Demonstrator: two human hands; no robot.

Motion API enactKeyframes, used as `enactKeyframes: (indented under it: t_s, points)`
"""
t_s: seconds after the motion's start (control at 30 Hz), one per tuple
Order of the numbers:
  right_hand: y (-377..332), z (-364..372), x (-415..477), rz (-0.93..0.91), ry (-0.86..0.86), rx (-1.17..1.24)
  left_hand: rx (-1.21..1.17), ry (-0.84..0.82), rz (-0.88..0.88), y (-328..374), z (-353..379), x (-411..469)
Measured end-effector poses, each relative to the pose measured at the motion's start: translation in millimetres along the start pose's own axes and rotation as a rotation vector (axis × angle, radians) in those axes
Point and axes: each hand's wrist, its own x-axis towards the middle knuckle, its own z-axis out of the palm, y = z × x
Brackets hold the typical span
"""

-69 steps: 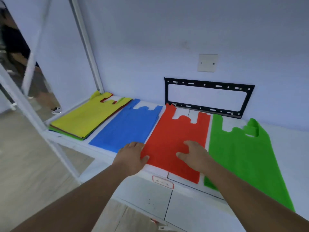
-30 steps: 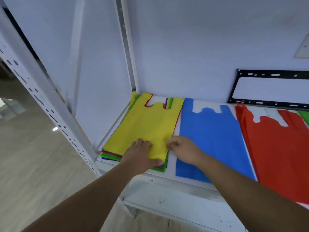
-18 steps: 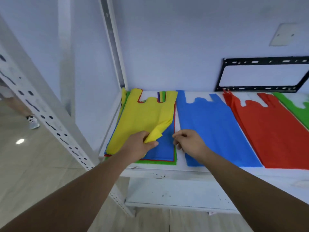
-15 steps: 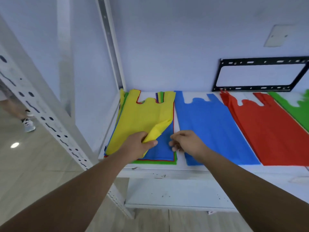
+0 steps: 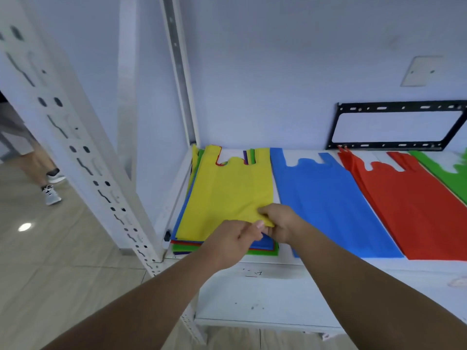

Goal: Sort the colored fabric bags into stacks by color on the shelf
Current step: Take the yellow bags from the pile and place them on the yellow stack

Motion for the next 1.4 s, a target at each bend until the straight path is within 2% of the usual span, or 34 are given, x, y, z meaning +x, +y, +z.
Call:
enactKeyframes:
  t_s: [0.1, 0.23, 0.33, 0.43, 0.47, 0.5, 0.53, 0.63, 0.7, 0.9, 1.0, 1.17, 1.4]
  points:
    - [-10.7, -10.4, -1.1, 0.021, -0.02, 0.035, -0.102, 0.118, -0.132, -8.6, -14.9, -5.3]
    - [-23.6, -39.9, -9.3, 0.066, -0.011, -0.248, -0.592, 0.24, -0.486, -21.8, -48.2, 8.4]
    - [-25.5, -62.2, -13.5, 0.128, -0.026, -0.458, -0.755, 0.16, -0.618, -28.7, -64.2, 14.8]
    - [-22.0, -67.3, -13.5, 0.147, 0.01, -0.549, -0.9, 0.026, -0.692, -38.8, -65.7, 21.1]
    - [-20.4, -64.6, -14.7, 0.138, 0.033, -0.569, -0.942, 0.032, -0.713, -43.4, -64.1, 25.5]
    - [-17.9, -60.2, -14.8, 0.122, 0.066, -0.597, -0.86, 0.066, -0.736, -50.0, -61.2, 31.2]
    - [-14.9, -55.2, -14.9, 0.084, 0.103, -0.656, -0.679, 0.104, -0.736, -53.4, -57.3, 35.6]
    - [-4.9, -48.2, -6.2, -0.14, 0.277, -1.065, 0.013, 0.206, -0.599, -51.9, -38.2, 39.0]
    - [0.9, -53.3, -1.7, -0.252, 0.362, -1.156, 0.192, 0.257, -0.468, -43.4, -26.0, 32.3]
    - [-0.9, -99.5, -16.1, -0.445, 0.508, -0.988, 0.169, 0.374, -0.198, -14.4, 1.7, 46.7]
    - [-12.7, -136.8, -34.6, -0.494, 0.614, -0.93, 0.144, 0.382, -0.11, 12.4, 26.6, 72.5]
    - [-38.4, -230.1, -75.0, -0.534, 0.714, -0.879, 0.148, 0.369, 0.06, 82.0, 89.8, 111.0]
    - [-65.5, -359.7, -134.2, -0.527, 0.884, -0.839, 0.084, 0.297, 0.18, 186.1, 194.4, 148.7]
